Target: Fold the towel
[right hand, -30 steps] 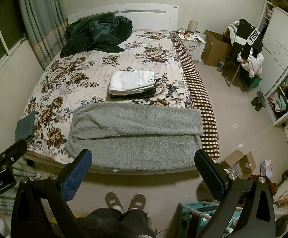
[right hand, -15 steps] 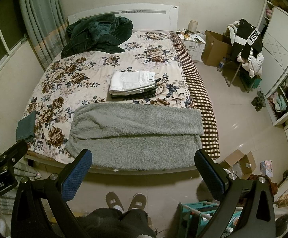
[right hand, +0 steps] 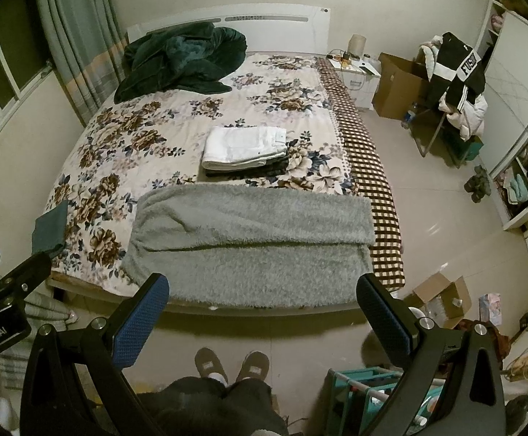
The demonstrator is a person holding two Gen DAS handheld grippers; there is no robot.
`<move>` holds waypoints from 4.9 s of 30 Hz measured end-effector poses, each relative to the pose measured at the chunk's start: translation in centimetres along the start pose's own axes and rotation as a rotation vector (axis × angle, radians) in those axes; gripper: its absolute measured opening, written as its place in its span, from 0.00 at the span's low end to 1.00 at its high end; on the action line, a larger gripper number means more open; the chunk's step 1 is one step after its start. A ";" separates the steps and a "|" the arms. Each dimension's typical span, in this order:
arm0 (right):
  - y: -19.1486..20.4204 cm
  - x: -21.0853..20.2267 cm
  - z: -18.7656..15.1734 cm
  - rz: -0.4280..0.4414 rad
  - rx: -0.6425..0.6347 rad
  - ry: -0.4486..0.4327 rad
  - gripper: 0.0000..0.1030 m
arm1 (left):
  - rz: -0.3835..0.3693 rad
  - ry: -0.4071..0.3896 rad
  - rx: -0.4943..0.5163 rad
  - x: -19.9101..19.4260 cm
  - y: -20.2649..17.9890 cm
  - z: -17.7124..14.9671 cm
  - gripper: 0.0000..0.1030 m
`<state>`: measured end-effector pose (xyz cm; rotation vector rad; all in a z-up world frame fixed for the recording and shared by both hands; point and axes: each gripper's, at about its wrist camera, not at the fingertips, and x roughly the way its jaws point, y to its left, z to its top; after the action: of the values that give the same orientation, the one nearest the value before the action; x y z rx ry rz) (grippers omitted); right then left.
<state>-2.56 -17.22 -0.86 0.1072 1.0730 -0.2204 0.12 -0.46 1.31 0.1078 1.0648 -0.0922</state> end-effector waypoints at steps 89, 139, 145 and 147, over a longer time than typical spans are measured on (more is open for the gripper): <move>-28.2 63.1 -8.6 -0.043 0.740 0.529 0.07 | 0.183 0.511 -0.830 49.1 17.2 -13.6 0.09; -20.2 65.8 -17.4 0.272 0.998 0.588 0.64 | 0.074 0.417 -0.698 54.0 20.0 -17.6 0.64; -11.2 68.6 -18.6 0.335 1.015 0.601 0.63 | 0.053 0.433 -0.695 58.0 22.4 -18.2 0.17; -10.0 68.9 -19.6 0.292 1.048 0.583 0.34 | 0.018 0.427 -0.708 58.5 22.9 -18.4 0.06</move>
<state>9.87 -31.87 -70.60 1.3255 1.4001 -0.4865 15.30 23.34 -57.81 -0.5236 1.4643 0.3394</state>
